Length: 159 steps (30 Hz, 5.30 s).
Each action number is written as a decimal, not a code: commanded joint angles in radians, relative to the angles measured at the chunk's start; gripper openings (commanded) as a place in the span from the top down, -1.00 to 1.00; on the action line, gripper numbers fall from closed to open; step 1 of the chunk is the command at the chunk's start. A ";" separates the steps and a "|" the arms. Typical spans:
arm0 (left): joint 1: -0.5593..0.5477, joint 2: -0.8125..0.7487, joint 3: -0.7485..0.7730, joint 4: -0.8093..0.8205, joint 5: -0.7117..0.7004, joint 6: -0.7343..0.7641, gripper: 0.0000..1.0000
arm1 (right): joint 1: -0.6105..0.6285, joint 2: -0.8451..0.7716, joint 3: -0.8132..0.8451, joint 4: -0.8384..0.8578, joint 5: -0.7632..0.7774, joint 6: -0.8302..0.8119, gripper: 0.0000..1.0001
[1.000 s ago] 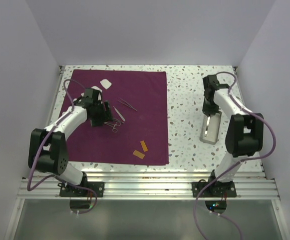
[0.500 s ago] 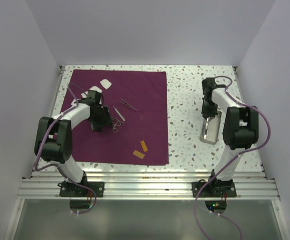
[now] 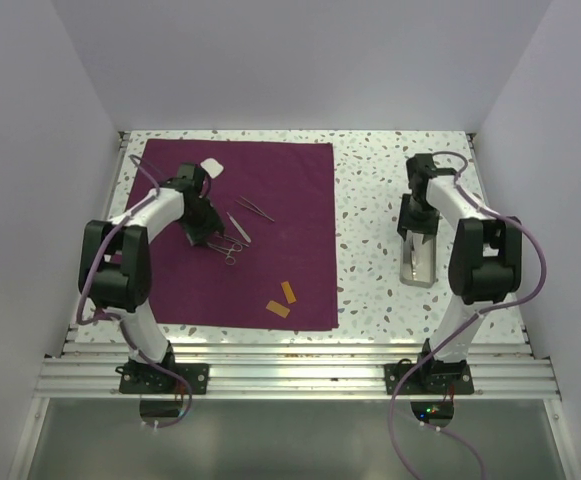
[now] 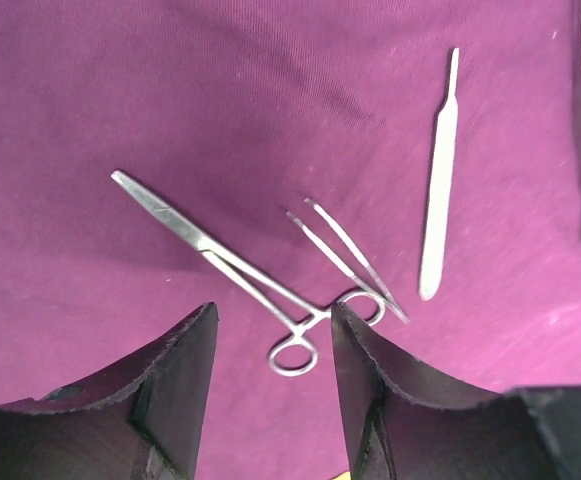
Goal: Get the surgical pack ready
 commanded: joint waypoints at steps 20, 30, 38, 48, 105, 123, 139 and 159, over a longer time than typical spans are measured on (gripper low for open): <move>-0.059 0.192 0.190 -0.069 0.049 -0.292 0.01 | 0.063 -0.236 -0.090 0.000 -0.181 0.020 -0.04; -0.061 0.192 0.188 -0.102 0.046 -0.307 0.04 | 0.063 -0.240 -0.102 0.016 -0.196 0.021 -0.04; -0.062 0.223 0.214 -0.109 0.043 -0.293 0.45 | 0.066 -0.255 -0.102 0.012 -0.213 0.021 -0.04; -0.058 0.249 0.242 -0.130 0.055 -0.233 1.00 | 0.138 -0.282 -0.116 0.002 -0.210 0.027 -0.03; -0.167 0.102 0.200 0.325 0.333 -0.011 -0.45 | 0.187 -0.170 0.061 -0.089 -0.009 0.025 1.00; -0.151 0.481 0.679 -0.078 0.000 -0.126 -0.39 | 0.000 -0.031 -0.012 -0.026 0.048 -0.062 0.91; -0.150 0.433 0.668 -0.115 -0.055 -0.146 -0.35 | 0.000 -0.095 -0.050 -0.034 -0.007 -0.049 0.17; -0.150 0.383 0.713 -0.092 0.124 0.013 1.00 | 0.189 -0.186 0.099 -0.051 -0.487 -0.037 -0.07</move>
